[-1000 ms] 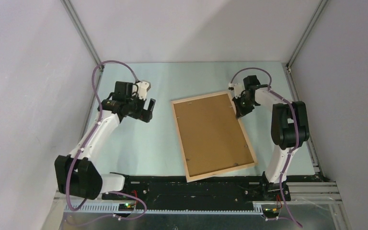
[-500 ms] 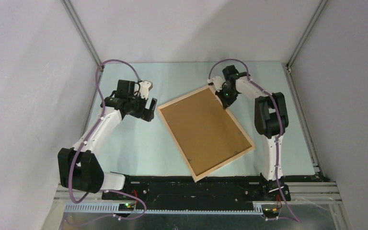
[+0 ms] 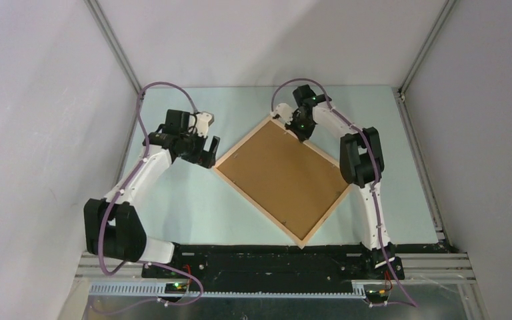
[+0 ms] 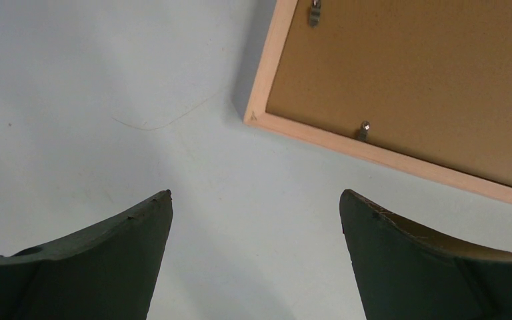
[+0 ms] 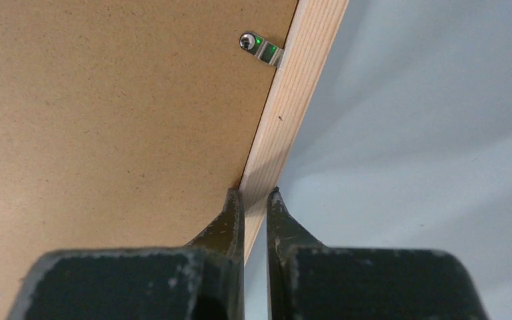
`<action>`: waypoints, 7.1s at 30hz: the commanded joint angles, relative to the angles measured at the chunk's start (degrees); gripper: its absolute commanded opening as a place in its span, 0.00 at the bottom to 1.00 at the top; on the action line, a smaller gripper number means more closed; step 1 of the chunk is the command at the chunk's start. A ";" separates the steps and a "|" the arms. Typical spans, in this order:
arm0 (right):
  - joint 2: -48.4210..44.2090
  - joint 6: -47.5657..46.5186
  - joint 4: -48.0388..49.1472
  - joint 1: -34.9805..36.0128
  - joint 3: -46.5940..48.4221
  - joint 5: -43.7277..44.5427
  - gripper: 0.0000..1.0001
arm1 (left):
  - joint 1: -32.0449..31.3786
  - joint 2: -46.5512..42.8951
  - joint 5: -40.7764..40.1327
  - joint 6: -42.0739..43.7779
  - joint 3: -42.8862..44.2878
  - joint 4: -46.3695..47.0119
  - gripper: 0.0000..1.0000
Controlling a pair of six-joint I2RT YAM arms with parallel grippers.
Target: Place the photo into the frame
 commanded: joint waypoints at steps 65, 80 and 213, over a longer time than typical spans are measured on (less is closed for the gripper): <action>-1.43 12.77 9.92 -5.98 2.45 -15.59 0.63 | -4.48 16.76 -2.52 -5.64 7.68 -1.47 0.98; 1.78 11.19 7.34 -5.82 2.88 -13.75 0.49 | -4.50 16.93 -2.18 -5.47 7.57 -1.43 0.98; -13.13 53.64 18.74 -25.88 -31.31 -17.96 0.00 | -11.69 16.66 -1.13 -2.08 -3.20 0.17 0.74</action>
